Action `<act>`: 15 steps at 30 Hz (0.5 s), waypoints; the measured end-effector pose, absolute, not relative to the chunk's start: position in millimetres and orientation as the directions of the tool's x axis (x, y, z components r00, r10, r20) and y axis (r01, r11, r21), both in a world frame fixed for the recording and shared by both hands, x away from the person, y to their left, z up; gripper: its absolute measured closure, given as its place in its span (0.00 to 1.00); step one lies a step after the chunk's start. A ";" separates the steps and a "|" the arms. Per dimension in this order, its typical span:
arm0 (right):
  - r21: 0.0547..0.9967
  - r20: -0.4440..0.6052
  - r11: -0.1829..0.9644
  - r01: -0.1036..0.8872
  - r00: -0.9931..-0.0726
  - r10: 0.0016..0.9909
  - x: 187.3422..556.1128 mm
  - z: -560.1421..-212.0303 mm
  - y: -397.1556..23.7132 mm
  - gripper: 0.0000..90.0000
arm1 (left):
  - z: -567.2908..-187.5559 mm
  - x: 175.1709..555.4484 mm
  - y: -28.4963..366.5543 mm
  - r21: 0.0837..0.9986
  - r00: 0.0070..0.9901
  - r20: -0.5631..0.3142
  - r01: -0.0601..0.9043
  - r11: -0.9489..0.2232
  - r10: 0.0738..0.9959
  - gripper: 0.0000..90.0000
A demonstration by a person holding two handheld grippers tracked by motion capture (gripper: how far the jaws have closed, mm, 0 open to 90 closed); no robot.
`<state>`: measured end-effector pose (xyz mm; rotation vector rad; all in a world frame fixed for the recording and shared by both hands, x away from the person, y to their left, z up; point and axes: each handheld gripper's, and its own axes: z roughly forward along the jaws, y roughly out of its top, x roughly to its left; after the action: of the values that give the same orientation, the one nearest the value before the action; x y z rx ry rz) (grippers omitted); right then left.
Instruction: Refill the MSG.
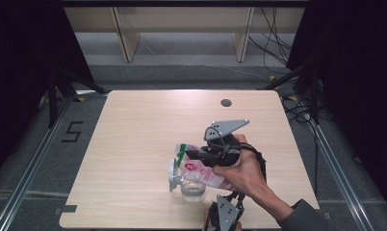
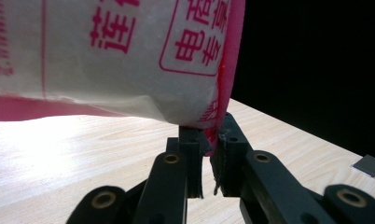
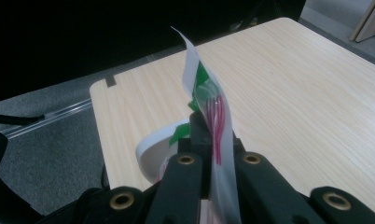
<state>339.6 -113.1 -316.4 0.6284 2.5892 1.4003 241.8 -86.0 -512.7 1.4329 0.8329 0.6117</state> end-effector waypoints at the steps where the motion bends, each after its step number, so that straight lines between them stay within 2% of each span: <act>1: 0.822 0.083 0.483 0.300 -0.903 0.421 339.5 -316.5 -112.9 1.00 | -512.7 241.9 -86.4 0.990 0.590 -0.129 0.116 0.074 0.797 0.91; 4: 0.814 0.107 0.479 0.330 -0.894 0.435 338.1 -316.4 -112.8 1.00 | -512.8 242.0 -86.4 0.990 0.591 -0.131 0.119 0.074 0.796 0.91; 7: 0.819 0.092 0.482 0.312 -0.900 0.427 340.3 -317.0 -113.0 1.00 | -512.8 241.6 -85.4 0.991 0.561 -0.122 0.119 0.066 0.819 0.91; 15: 0.818 0.086 0.485 0.309 -0.900 0.428 340.6 -316.8 -113.1 1.00 | -512.7 242.1 -88.0 0.989 0.594 -0.138 0.117 0.084 0.793 0.91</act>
<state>340.6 -113.1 -316.8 0.6471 2.5934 1.3886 242.1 -88.0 -512.7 1.4214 0.8332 0.6024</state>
